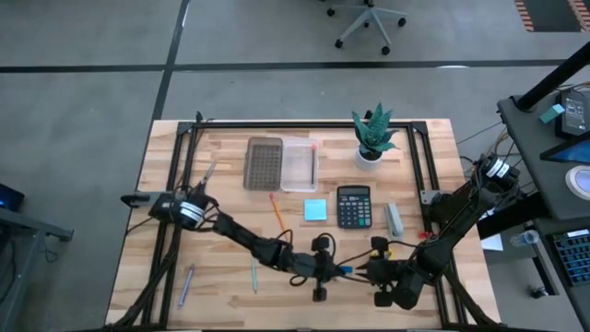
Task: Pack school essentials
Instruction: Put the blue eraser into the transparent supply box
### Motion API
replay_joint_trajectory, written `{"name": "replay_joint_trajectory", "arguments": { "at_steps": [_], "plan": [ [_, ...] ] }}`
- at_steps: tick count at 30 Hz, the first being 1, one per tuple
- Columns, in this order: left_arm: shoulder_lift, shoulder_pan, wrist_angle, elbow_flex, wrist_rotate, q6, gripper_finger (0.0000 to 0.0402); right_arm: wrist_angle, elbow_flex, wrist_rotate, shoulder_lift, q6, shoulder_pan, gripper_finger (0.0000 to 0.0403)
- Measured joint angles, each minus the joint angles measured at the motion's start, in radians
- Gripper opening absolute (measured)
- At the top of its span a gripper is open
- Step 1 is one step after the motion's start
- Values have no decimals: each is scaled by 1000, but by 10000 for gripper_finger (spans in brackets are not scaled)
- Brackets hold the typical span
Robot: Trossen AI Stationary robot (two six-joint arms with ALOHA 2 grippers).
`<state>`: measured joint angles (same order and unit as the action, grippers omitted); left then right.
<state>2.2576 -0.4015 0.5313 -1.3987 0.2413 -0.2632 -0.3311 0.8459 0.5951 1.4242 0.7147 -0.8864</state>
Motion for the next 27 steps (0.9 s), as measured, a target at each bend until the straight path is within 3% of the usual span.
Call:
{"name": "replay_joint_trajectory", "arguments": {
  "at_steps": [16, 27],
  "plan": [
    [47, 21, -8, 14, 26, -44, 0, 33, -31, 60, 113, -8, 2, 170],
    [47, 28, -57, 18, 26, -42, 0, 113, -31, 58, 211, 26, 13, 211]
  ]
}}
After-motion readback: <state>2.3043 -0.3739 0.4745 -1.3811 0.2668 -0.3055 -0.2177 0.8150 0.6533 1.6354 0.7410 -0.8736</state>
